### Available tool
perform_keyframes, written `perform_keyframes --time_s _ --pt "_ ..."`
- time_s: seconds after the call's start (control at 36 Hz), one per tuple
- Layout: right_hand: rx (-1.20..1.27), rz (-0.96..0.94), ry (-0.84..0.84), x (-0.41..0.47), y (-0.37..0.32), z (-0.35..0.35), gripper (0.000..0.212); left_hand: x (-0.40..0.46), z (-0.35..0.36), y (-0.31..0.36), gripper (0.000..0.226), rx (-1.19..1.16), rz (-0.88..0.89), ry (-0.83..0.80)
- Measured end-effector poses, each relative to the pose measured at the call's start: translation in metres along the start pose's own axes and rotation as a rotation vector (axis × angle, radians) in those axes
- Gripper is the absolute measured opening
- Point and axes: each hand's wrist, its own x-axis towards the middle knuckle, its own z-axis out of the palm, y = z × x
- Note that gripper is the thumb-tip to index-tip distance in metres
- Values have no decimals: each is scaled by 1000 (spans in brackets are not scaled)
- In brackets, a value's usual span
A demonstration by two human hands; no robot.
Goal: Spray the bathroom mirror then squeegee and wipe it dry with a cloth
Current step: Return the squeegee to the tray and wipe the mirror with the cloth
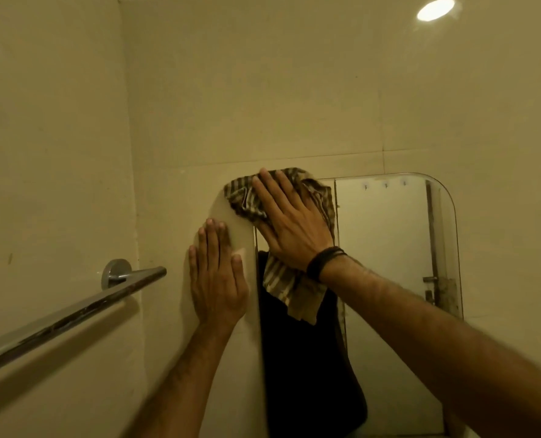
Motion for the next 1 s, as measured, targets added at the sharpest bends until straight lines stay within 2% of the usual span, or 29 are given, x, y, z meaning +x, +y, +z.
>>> perform_keyframes --time_s 0.17,0.33,0.47,0.61,0.72,0.86,1.0 --pt "41 14 -11 -57 -14 23 67 -6 1 -7 61 10 -7 11" --pt "5 -70 -45 -148 -33 61 72 -13 -5 -10 64 -36 13 -25" --pt "46 -82 -42 -110 -27 46 71 -13 -3 -11 68 -12 12 -34" --pt "32 71 41 -28 -10 10 67 -13 0 -10 61 -21 -2 6" --pt "14 95 72 -26 -12 12 66 -14 3 -12 62 -8 7 11" --pt "22 90 86 -81 -31 38 66 -30 3 -16 61 18 -10 -2" --pt "14 29 -6 -184 -63 80 74 -45 2 -24 62 26 7 -23"
